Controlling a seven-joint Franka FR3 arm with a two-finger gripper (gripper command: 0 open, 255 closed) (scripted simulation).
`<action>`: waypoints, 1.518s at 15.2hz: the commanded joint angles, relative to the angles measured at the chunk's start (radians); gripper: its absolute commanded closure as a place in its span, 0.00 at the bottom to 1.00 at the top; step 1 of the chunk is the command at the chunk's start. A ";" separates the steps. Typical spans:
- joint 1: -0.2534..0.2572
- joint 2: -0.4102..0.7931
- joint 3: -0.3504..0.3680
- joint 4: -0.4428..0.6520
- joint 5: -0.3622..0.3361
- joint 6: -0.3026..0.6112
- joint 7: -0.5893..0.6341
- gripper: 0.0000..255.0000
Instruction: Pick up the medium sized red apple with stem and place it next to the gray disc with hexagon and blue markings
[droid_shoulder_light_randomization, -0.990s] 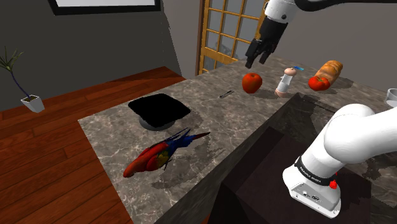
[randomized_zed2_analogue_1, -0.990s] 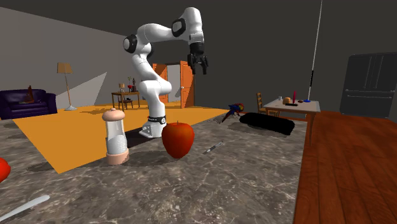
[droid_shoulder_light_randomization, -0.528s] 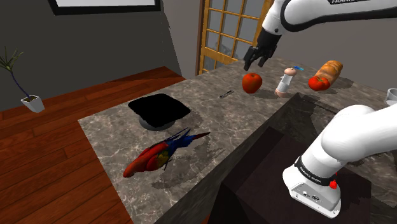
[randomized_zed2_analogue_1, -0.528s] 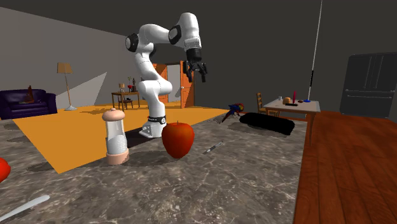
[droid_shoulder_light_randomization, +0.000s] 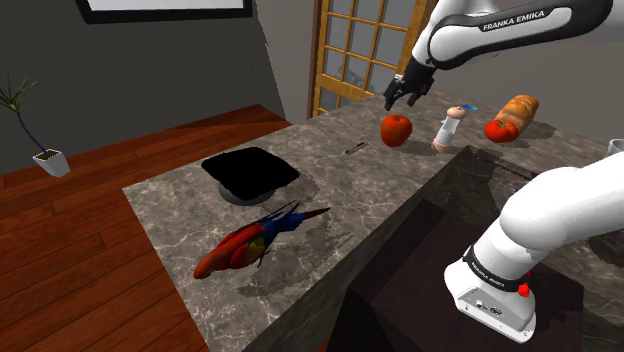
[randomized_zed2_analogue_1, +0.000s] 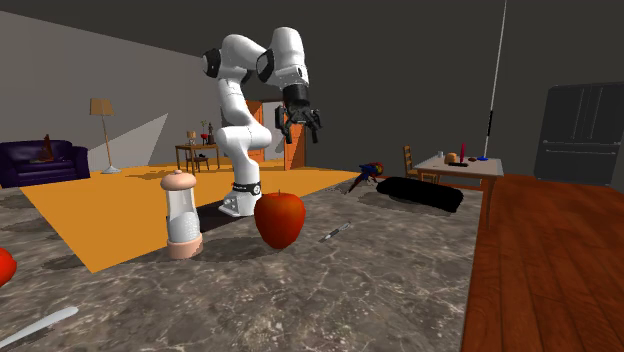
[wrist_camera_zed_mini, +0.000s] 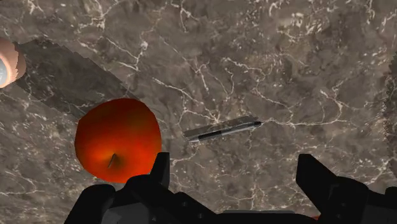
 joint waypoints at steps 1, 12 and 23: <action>-0.024 0.046 -0.023 0.002 -0.015 0.067 0.000 0.00; -0.115 0.298 -0.142 0.072 -0.032 0.359 -0.013 0.00; -0.103 0.406 -0.159 0.080 0.004 0.459 -0.039 0.00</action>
